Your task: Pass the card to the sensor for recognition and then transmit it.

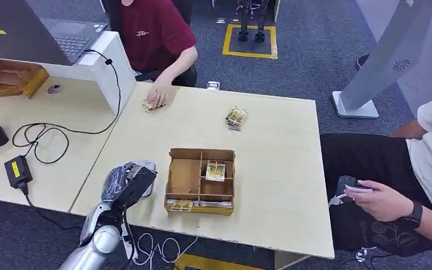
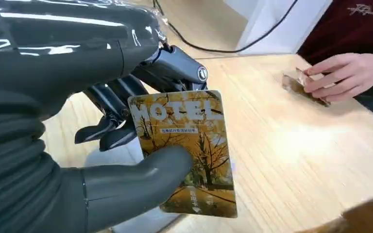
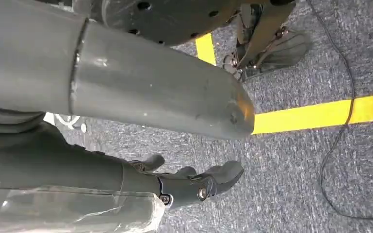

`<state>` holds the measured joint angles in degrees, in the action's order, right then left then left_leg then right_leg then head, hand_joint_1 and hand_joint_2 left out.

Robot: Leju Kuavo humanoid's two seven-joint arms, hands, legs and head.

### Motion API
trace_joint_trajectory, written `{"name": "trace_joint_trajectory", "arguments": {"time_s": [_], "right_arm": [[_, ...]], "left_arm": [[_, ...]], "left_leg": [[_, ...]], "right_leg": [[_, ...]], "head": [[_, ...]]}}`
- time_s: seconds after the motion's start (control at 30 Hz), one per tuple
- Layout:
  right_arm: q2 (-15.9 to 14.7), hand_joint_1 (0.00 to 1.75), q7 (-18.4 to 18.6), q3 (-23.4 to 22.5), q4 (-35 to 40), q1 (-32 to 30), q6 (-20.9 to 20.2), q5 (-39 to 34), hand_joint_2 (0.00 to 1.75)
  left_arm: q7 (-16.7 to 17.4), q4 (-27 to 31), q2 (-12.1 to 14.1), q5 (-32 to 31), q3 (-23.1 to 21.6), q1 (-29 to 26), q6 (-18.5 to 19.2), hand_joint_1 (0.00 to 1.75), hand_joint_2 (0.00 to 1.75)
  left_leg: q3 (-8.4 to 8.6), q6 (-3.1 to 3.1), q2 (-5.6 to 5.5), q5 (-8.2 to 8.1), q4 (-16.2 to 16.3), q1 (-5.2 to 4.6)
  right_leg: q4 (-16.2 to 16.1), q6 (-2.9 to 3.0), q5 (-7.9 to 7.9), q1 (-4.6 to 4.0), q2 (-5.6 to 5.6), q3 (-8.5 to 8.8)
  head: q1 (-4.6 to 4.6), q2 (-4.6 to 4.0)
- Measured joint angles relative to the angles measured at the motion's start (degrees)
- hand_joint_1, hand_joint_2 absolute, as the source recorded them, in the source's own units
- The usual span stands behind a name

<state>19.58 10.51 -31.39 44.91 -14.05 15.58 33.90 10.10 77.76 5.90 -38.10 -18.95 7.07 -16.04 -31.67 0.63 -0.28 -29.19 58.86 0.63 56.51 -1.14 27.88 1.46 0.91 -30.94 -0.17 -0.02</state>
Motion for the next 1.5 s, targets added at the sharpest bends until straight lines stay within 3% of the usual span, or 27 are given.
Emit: {"name": "trace_joint_trajectory", "arguments": {"time_s": [0.77, 1.0, 1.3, 1.37, 1.5], "right_arm": [[-0.39, 0.00, -5.42, -9.31, -5.94, 3.08, -1.18, 10.10, 0.00], [-0.48, 0.00, -6.12, -10.93, -6.77, 3.70, -1.44, 11.56, 0.00], [-0.48, 0.00, -6.60, -11.80, -7.19, 3.75, -1.55, 12.17, 0.00], [-0.48, 0.00, -6.73, -12.06, -7.23, 3.80, -1.57, 12.39, 0.00], [-0.48, 0.00, -7.15, -12.30, -7.34, 3.81, -1.62, 13.24, 0.00]], "left_arm": [[-1.31, -8.79, 0.15, 0.73, 5.90, 0.90, -3.32, 1.75, 1.75], [1.95, -10.20, 0.15, -8.79, 5.94, 0.81, -6.29, 1.75, 1.75], [2.58, -11.30, -0.39, -11.50, 5.94, 0.74, -5.53, 1.75, 1.75], [1.00, -11.36, -0.78, -10.18, 5.94, 0.72, -5.22, 1.75, 1.75], [-9.45, -9.61, -1.88, 2.33, 5.99, 0.35, -5.42, 1.75, 1.75]], "left_leg": [[0.05, 0.00, -0.11, 0.00, 0.00, 0.00], [0.06, 0.00, -0.11, 0.00, 0.00, 0.00], [0.08, 0.00, -0.14, 0.01, 0.00, 0.00], [0.10, 0.00, -0.17, 0.01, 0.00, 0.00], [0.08, 0.03, -0.27, 0.04, 0.00, 0.00]], "right_leg": [[0.02, 0.00, 0.00, 0.00, -0.11, 0.12], [0.02, 0.00, 0.00, 0.00, -0.13, 0.14], [0.02, 0.00, 0.00, 0.00, -0.17, 0.19], [0.02, 0.00, 0.00, 0.00, -0.19, 0.20], [0.02, 0.00, 0.00, 0.00, -0.27, 0.22]], "head": [[0.02, 0.00], [0.00, 0.00], [0.00, 0.00], [0.02, 0.00], [0.02, 0.00]]}}
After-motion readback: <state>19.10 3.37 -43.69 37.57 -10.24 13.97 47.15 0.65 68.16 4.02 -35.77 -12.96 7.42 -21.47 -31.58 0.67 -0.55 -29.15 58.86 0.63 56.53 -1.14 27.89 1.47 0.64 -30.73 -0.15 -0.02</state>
